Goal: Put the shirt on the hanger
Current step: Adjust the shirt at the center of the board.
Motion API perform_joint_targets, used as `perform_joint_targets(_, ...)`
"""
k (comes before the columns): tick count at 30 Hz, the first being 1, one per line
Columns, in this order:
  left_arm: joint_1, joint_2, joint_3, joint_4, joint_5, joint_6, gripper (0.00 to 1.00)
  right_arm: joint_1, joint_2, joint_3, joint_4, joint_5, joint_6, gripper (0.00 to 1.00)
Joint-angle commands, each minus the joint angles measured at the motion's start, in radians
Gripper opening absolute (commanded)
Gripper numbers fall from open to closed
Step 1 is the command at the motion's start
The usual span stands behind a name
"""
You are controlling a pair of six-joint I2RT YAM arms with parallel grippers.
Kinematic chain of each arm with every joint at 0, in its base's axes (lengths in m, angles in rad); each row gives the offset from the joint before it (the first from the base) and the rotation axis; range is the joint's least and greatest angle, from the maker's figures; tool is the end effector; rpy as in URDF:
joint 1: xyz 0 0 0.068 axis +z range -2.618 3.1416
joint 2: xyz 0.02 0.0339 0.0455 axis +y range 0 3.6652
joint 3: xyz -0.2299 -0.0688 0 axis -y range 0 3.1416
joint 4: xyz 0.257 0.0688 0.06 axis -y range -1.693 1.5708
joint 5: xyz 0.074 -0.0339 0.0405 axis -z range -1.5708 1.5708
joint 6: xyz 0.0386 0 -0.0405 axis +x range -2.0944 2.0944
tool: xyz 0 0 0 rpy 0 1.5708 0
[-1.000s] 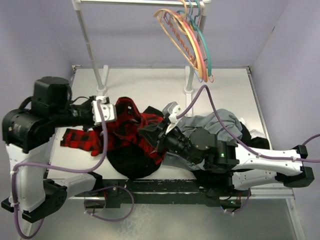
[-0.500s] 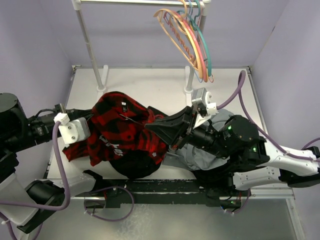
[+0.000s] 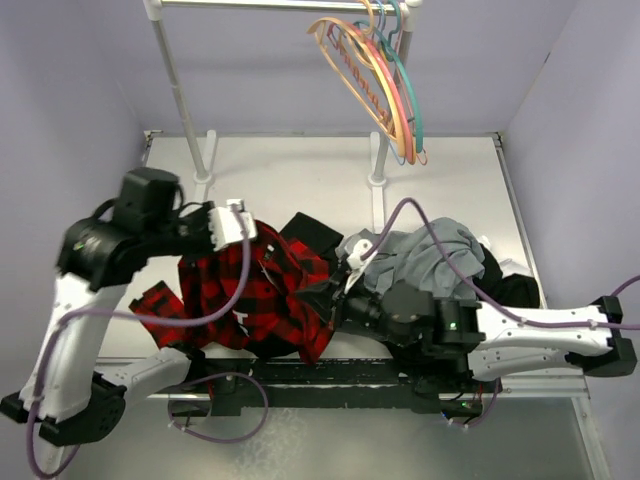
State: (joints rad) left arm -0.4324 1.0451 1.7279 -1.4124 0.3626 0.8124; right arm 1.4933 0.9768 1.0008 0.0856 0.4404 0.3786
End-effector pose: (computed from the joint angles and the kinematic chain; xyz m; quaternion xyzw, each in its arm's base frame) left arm 0.1288 -0.0745 0.4477 0.5833 0.6866 -0.0858 0.4255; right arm 0.0362 0.2530 0.3821 -0.2064 0.6387 0.4987 0.5484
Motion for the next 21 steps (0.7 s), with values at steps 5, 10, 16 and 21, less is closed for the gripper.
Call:
perform_joint_targets(5,0.074,0.049,-0.338,0.391,0.026,-0.044,0.0,-0.03,0.091,-0.122,0.127,0.379,0.212,0.0)
perform_joint_targets(10,0.088,0.097,-0.425,0.481,0.071,-0.05,0.0,-0.216,0.189,-0.127,0.039,0.334,0.414,0.0)
perform_joint_targets(16,0.097,0.141,-0.551,0.628,0.123,-0.107,0.0,-0.264,0.374,-0.067,0.1,0.361,0.388,0.0)
perform_joint_targets(21,0.131,0.201,-0.605,0.759,0.14,-0.153,0.0,-0.299,0.509,-0.003,0.154,0.316,0.37,0.0)
